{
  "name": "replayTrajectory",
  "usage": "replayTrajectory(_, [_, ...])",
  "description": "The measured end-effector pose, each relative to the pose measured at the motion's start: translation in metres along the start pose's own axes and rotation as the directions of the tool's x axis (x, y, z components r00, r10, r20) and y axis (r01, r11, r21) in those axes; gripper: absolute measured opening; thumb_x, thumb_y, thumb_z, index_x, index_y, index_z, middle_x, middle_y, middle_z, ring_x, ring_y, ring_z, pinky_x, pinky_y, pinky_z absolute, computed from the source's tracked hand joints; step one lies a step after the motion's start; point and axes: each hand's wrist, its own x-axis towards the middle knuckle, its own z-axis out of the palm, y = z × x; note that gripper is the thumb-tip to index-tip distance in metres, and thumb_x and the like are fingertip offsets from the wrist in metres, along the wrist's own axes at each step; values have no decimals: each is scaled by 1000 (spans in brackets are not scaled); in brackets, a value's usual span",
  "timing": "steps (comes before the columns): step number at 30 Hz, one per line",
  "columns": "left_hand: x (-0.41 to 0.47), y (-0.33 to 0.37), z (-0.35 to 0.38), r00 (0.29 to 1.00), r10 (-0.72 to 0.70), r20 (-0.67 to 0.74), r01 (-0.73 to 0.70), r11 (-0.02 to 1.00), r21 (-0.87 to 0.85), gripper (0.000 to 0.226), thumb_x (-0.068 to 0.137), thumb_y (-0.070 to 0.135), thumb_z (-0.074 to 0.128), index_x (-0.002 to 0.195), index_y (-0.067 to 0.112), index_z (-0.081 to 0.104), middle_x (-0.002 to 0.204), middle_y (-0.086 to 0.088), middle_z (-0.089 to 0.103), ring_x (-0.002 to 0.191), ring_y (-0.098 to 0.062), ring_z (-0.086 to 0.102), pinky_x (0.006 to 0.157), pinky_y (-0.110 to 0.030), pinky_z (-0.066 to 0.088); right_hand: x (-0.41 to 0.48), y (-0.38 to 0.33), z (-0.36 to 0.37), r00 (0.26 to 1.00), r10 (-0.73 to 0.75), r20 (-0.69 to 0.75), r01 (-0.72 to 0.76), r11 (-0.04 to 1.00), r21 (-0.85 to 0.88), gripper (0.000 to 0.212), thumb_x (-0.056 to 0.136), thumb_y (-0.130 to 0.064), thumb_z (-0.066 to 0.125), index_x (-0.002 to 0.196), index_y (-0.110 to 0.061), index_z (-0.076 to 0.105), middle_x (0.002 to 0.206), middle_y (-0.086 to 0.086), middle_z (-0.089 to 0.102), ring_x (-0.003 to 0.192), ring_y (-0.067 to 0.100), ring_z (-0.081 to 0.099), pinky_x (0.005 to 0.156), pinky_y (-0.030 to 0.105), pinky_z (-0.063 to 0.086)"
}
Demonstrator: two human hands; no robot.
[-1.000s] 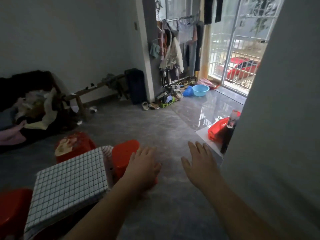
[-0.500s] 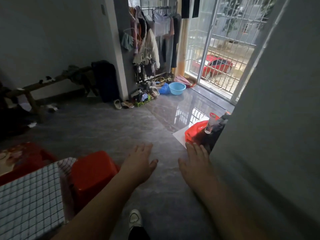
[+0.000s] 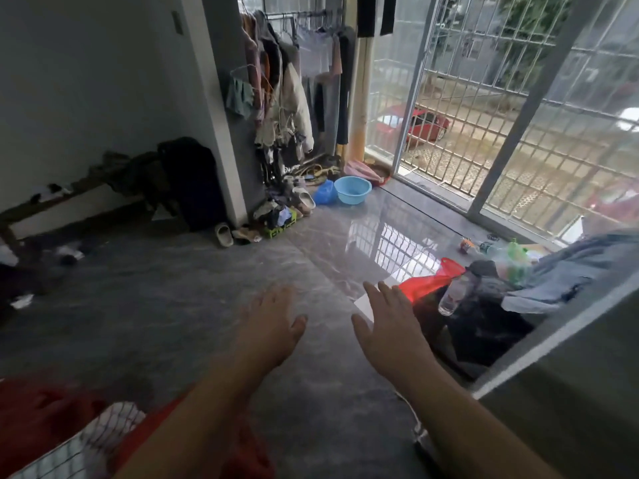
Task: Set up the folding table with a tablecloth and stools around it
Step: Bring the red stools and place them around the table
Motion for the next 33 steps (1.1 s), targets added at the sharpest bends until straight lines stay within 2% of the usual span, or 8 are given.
replayTrajectory(5, [70,-34,-11,998,-58,-4,58,998,-36,74,99,44,46,159,16,12,165,-12,13,152,-31,10,121,-45,16,96,-5,15,997,-50,58,50,999,15,63,99,-49,37,154,-23,22,162,6,22,151,26,12,122,37,9])
replayTrajectory(9, [127,-56,-15,982,-178,-68,174,983,-65,73,99,42,47,158,17,12,165,-12,12,152,-30,11,122,-43,15,187,-14,32,976,-174,130,169,985,42,64,100,-49,39,156,-28,15,164,3,16,152,24,8,122,41,10])
replayTrajectory(14, [193,-62,-34,901,-387,-195,369,921,-122,70,99,44,48,157,16,20,162,-14,22,147,-30,26,119,-39,23,305,-29,40,885,-383,265,390,920,29,66,101,-49,38,157,-27,11,166,2,11,153,24,1,122,41,6])
replayTrajectory(18, [220,-68,-55,790,-544,-283,517,839,-169,72,94,50,47,155,15,28,156,-16,35,141,-33,36,116,-43,32,379,-57,41,780,-533,329,537,839,86,66,101,-47,40,157,-26,13,165,2,12,152,24,3,123,41,10])
replayTrajectory(23, [206,-93,-69,608,-740,-289,716,668,-204,77,90,55,39,154,15,29,158,-18,32,143,-35,33,116,-48,31,429,-111,79,613,-687,390,697,703,142,67,98,-48,40,155,-22,17,163,4,19,151,26,10,122,45,18])
replayTrajectory(29, [138,-130,-73,326,-905,-273,856,405,-321,75,91,56,39,155,20,26,160,-13,28,147,-33,26,118,-46,27,409,-203,129,364,-801,475,818,519,248,69,99,-52,35,157,-19,16,164,4,16,151,26,12,121,44,19])
replayTrajectory(31, [109,-143,-71,236,-933,-271,876,325,-355,72,95,55,40,156,21,23,162,-11,24,149,-32,22,119,-45,25,388,-235,145,277,-834,477,861,436,262,69,97,-55,28,156,-18,21,161,5,22,149,27,16,120,42,21])
replayTrajectory(33, [78,-159,-68,155,-952,-264,882,254,-398,70,97,52,43,157,23,21,164,-8,21,150,-30,19,120,-45,24,364,-266,160,204,-877,435,900,343,271,76,91,-58,22,152,-15,33,154,11,37,144,31,29,118,43,27])
